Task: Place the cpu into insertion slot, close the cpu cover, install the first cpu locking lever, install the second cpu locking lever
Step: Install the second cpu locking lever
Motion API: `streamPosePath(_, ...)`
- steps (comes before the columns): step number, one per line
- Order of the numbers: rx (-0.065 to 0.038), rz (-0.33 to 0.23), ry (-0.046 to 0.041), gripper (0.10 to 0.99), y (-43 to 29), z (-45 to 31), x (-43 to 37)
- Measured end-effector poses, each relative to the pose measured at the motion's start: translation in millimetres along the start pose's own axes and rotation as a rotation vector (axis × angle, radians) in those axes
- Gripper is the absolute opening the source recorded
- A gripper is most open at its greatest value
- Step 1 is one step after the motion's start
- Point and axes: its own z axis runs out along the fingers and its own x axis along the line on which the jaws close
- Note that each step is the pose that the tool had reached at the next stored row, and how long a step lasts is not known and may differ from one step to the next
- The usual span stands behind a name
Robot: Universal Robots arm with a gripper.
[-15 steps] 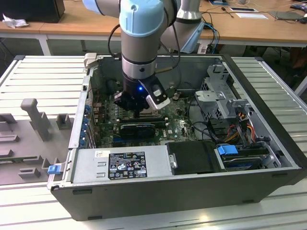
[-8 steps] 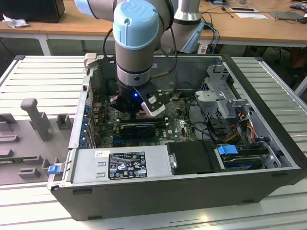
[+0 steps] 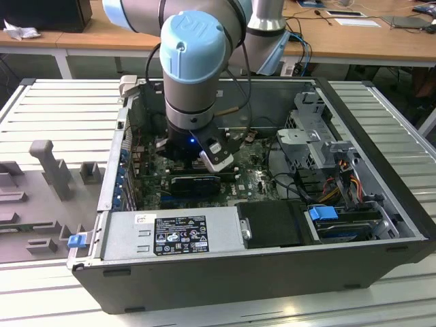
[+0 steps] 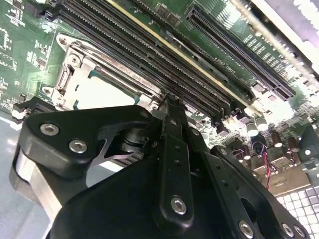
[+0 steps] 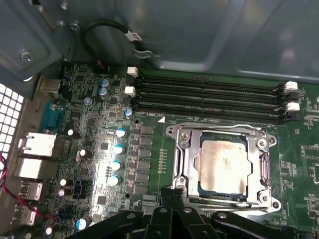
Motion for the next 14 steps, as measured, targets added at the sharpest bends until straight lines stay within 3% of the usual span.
streamPosePath(2, -0.020, 0.000, -0.0018, 0.106, -0.8, 3.0, 1.6)
streamPosePath(3, -0.023, 0.000, -0.0021, 0.106, -0.7, 2.6, 1.8)
streamPosePath(12, -0.023, 0.000, -0.0020, 0.106, 5.9, -20.0, 1.5)
streamPosePath(14, -0.023, 0.000, -0.0022, 0.106, 6.1, -20.4, 1.5)
